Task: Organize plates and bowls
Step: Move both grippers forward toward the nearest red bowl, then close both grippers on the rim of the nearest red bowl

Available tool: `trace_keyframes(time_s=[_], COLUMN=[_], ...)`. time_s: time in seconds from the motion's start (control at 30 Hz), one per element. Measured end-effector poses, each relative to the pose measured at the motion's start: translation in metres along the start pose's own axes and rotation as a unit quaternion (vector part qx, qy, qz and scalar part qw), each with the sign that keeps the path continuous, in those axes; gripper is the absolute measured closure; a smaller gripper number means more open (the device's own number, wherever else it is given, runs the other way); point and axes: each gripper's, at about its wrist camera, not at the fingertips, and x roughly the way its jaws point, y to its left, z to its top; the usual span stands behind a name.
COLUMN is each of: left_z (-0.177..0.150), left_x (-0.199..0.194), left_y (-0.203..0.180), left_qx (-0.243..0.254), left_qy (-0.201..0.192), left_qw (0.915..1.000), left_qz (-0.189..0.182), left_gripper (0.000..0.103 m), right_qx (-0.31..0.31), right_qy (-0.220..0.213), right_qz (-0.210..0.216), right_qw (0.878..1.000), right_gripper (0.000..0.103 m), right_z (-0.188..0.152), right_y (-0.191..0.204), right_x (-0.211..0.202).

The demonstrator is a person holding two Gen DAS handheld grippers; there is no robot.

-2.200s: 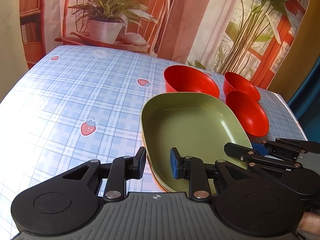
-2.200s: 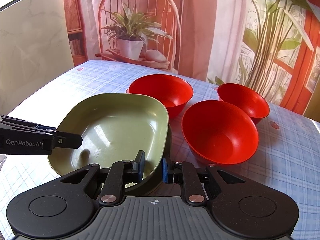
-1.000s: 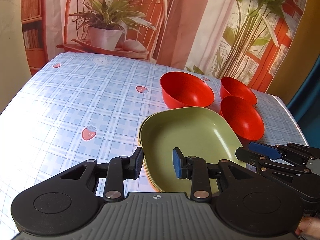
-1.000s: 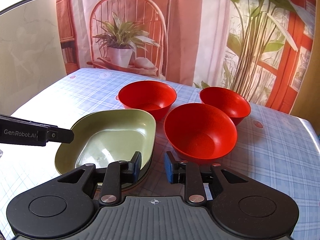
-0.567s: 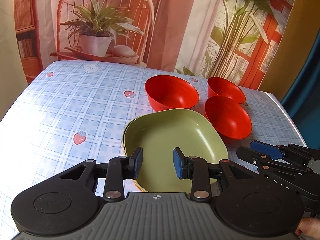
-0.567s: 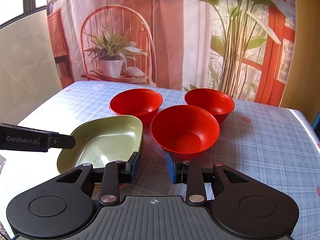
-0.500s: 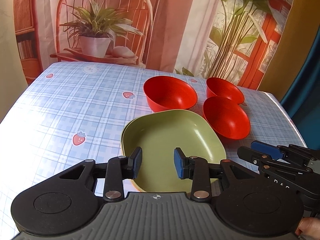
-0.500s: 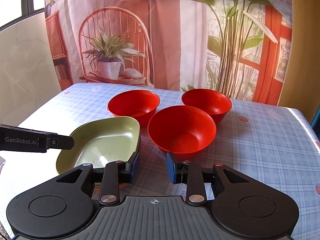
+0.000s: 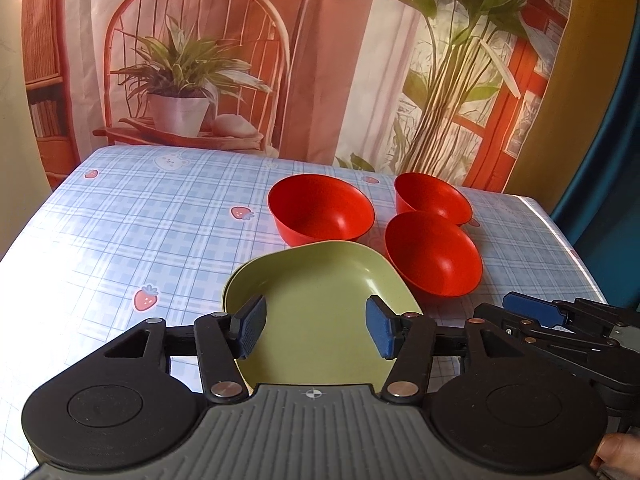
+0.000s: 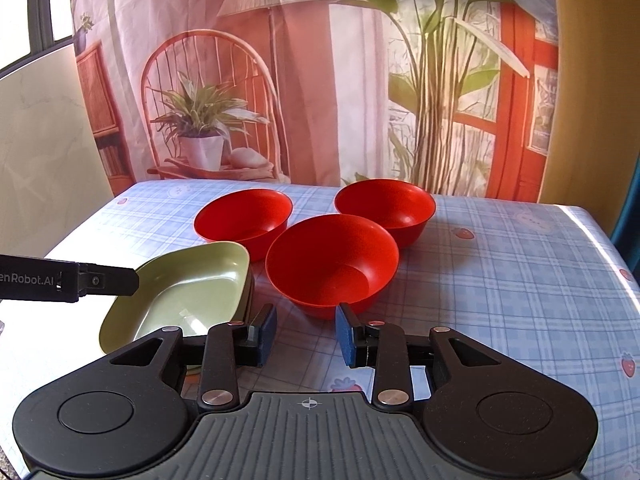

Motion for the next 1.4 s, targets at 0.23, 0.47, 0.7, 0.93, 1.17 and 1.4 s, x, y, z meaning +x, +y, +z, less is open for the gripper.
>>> trace_keyframes(time_s=[0.23,0.47,0.7,0.93,1.17,1.4], left_z=[0.012,0.025,0.040,0.059,0.073,0.080], left_x=[-0.002,0.004,0.012,0.024,0.042,0.068], left_y=[-0.001,0.000,0.006,0.014,0.020,0.029], left_qx=[0.006,0.017,0.021,0.017,0.015,0.003], left_qy=[-0.010,-0.010,-0.015,-0.020,-0.020,-0.003], left_qw=[0.9999,0.9998,0.9996,0.9995,0.9996,1.0000], left_qz=[-0.011,-0.004,0.007,0.015,0.013,0.005], left_gripper=[0.036,0.036,0.036,0.036,0.036,0.037], right_qx=[0.011,0.008,0.000,-0.018,-0.023,-0.033], right_qy=[-0.002,0.002,-0.005,-0.012,-0.014,-0.009], right_qz=[0.010,0.015,0.015,0.019,0.024,0.027], right_qw=[1.000,1.000,1.000,1.000,0.999,0.999], right_gripper=[0.058,0.053,0.049,0.048,0.037,0.034], right_z=[0.010,0.025,0.046,0.069,0.086,0.098], right_y=[-0.009,-0.016,-0.020,-0.019,-0.018,-0.018], right_x=[0.001,0.008,0.018,0.034,0.055,0.081])
